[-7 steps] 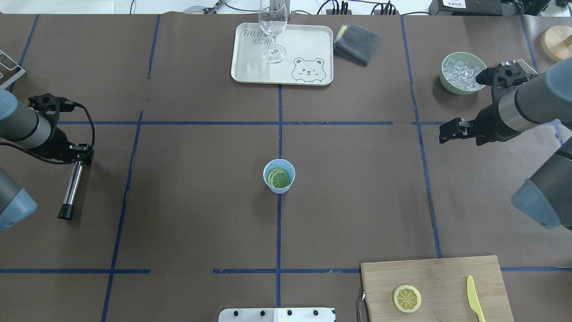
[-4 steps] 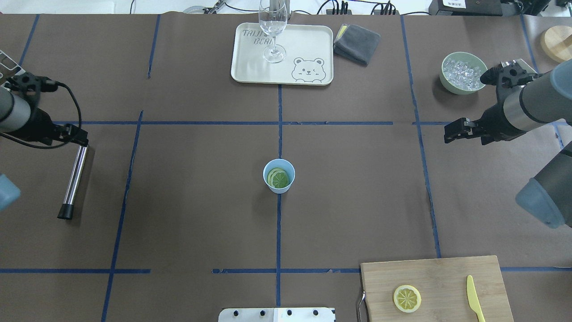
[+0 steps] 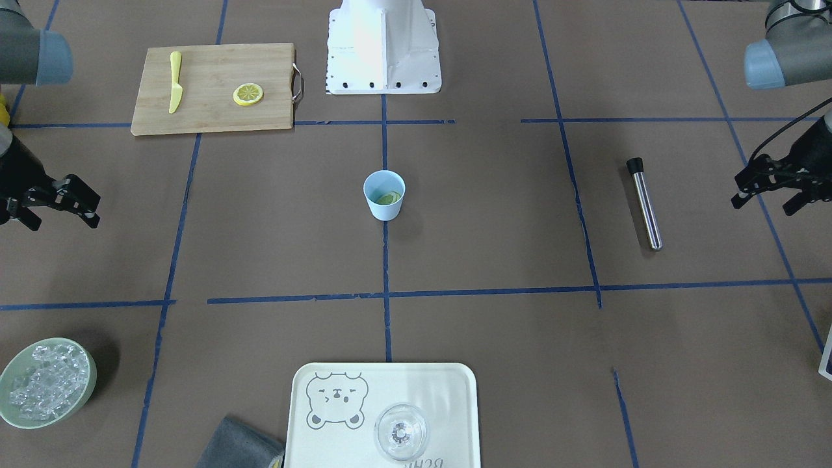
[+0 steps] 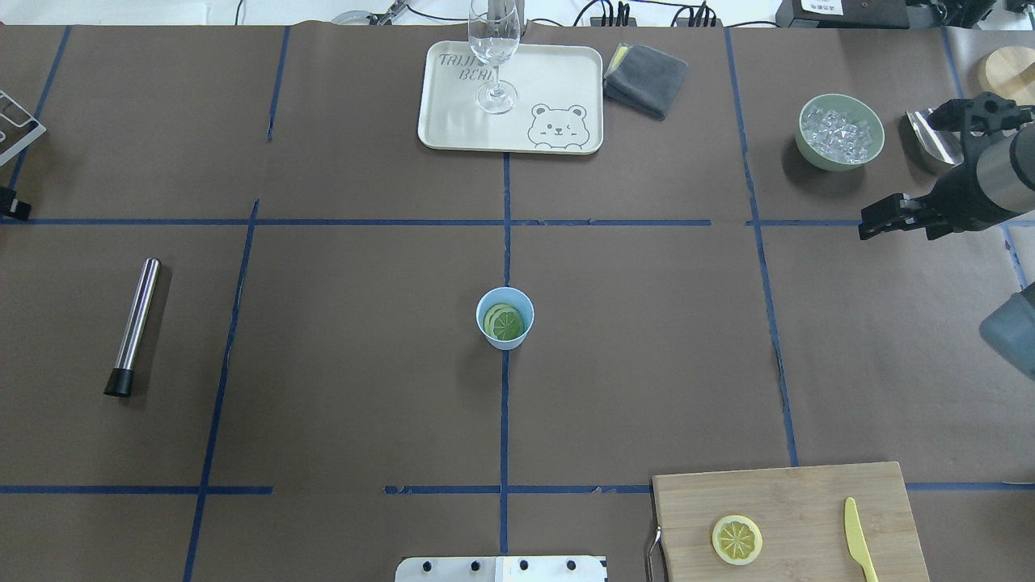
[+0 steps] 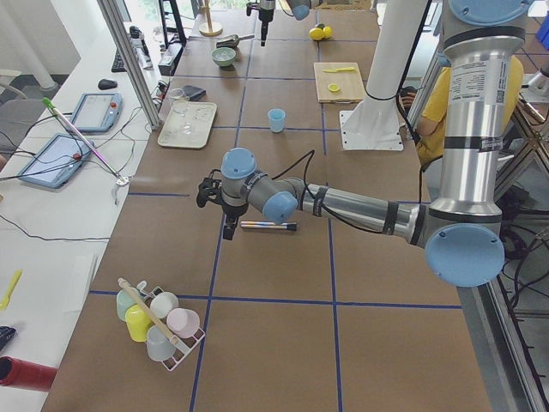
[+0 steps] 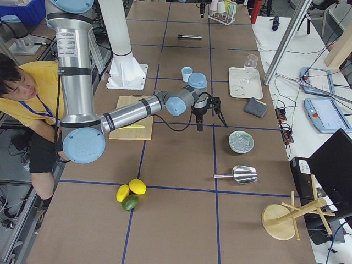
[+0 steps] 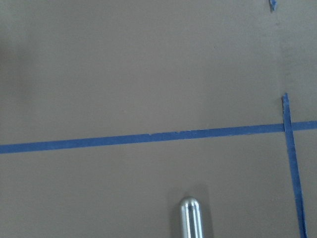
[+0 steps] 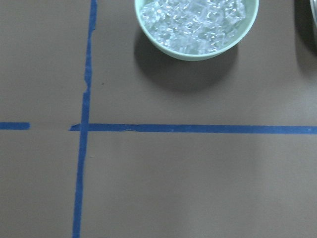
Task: Squeeze lemon into cup
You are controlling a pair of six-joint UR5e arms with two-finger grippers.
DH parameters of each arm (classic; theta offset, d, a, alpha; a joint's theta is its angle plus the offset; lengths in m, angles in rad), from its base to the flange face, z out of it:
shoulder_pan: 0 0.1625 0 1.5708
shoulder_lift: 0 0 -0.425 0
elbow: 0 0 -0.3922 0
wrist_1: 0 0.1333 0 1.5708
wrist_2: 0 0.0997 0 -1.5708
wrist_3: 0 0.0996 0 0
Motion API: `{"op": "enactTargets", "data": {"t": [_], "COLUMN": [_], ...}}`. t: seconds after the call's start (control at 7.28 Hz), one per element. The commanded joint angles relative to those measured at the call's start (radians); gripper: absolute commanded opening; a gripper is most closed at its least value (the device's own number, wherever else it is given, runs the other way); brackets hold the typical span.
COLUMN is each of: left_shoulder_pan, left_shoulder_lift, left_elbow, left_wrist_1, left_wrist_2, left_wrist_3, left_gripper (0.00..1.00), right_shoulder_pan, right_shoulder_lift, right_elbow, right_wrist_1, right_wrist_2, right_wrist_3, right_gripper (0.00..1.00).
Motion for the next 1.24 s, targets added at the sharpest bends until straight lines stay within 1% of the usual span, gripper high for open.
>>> {"op": "enactTargets", "data": {"t": [0.0,0.14,0.27,0.41,0.55,0.69,0.82,0.96,1.1], "left_shoulder_pan": [-0.173,-0.239,-0.247,-0.246,-0.246,-0.247,-0.244,-0.243,-0.243], "left_shoulder_lift": [0.034,0.029,0.046,0.046,0.045,0.048,0.102,0.074,0.075], "left_elbow": [-0.001,0.001,-0.004,0.005,0.005,0.004,-0.002,0.013,0.007], "left_wrist_1": [0.124,0.225,0.234,0.237,0.232,0.234,0.222,0.238,0.241], "left_wrist_2": [-0.006,-0.006,-0.008,-0.05,-0.075,-0.068,-0.066,-0.07,-0.069], "left_wrist_3": [0.265,0.386,0.406,0.404,0.407,0.4,0.401,0.4,0.401], "left_gripper": [1.0,1.0,1.0,1.0,1.0,1.0,1.0,1.0,1.0], "right_shoulder_pan": [0.163,0.237,0.291,0.317,0.32,0.338,0.346,0.348,0.348], "right_shoulder_lift": [-0.019,-0.019,-0.019,-0.019,-0.019,-0.018,-0.013,-0.01,-0.011], "right_elbow": [-0.09,-0.154,-0.204,-0.227,-0.233,-0.233,-0.233,-0.23,-0.232], "right_wrist_1": [-0.002,-0.002,-0.002,-0.003,-0.003,-0.005,-0.008,-0.009,-0.011], "right_wrist_2": [0.107,0.14,0.176,0.184,0.185,0.196,0.208,0.207,0.199], "right_wrist_3": [-0.221,-0.331,-0.422,-0.475,-0.48,-0.48,-0.48,-0.481,-0.486], "right_gripper": [1.0,1.0,1.0,1.0,1.0,1.0,1.0,1.0,1.0]}}
